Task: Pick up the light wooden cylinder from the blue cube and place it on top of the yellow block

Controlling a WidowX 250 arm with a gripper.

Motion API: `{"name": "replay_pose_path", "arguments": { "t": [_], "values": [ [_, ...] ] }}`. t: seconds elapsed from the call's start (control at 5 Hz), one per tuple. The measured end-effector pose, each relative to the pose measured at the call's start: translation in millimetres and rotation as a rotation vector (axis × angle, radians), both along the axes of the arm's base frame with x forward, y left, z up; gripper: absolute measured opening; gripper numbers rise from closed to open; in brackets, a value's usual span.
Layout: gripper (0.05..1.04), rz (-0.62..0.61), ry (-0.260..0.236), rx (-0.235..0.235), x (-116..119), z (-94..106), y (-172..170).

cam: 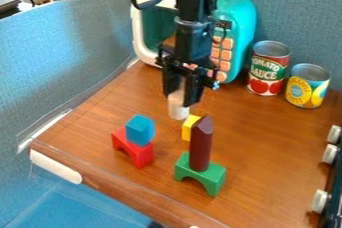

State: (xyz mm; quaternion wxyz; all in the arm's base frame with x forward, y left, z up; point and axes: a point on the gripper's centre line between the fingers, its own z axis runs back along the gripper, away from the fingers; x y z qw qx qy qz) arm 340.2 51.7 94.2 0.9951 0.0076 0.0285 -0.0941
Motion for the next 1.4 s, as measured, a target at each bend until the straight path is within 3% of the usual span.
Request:
{"name": "replay_pose_path", "arguments": {
  "t": [0.4, 0.6, 0.8, 1.4],
  "values": [
    [0.507, 0.091, 0.021, -0.02, 10.6, -15.7, 16.1],
    [0.507, 0.099, 0.055, -0.044, 15.7, -31.3, 14.0],
    [0.507, 0.12, 0.041, -0.071, 22.7, -35.7, 10.4],
    [0.507, 0.152, -0.014, -0.087, 40.9, -16.1, 0.1]
  ]
}}
